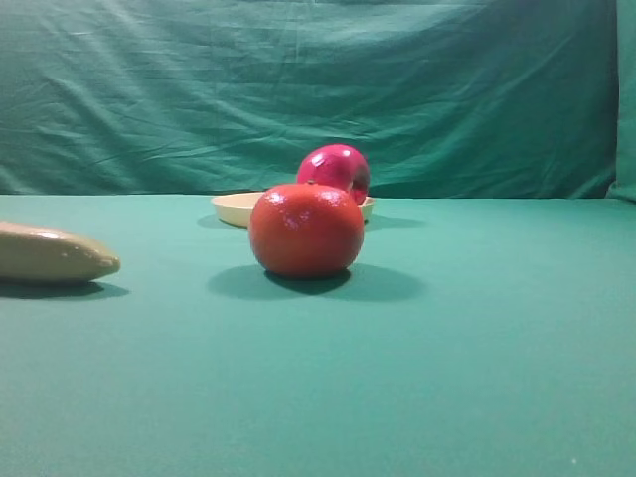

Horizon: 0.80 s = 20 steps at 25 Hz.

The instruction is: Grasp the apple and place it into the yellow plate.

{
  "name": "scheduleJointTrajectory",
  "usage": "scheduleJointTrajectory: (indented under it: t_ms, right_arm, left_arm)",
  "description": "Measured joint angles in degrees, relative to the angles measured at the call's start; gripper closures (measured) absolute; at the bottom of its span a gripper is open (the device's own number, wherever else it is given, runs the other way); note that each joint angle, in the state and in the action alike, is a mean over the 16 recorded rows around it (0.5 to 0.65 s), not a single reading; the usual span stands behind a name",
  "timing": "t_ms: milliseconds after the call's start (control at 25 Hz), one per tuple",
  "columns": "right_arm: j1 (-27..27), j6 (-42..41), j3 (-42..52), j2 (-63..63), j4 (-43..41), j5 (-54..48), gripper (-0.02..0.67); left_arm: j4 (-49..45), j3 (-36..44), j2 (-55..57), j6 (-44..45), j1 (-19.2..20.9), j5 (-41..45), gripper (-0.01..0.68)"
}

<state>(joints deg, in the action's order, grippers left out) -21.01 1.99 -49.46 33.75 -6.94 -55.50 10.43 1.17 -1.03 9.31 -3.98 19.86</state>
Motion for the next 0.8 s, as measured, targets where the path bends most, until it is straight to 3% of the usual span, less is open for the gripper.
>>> scheduleJointTrajectory:
  t_ms: [800]
  right_arm:
    - [14.3,1.0,37.9,-28.0,0.0,30.8,0.649]
  left_arm:
    - [0.0,0.0,0.0,0.0,0.0,0.0,0.516]
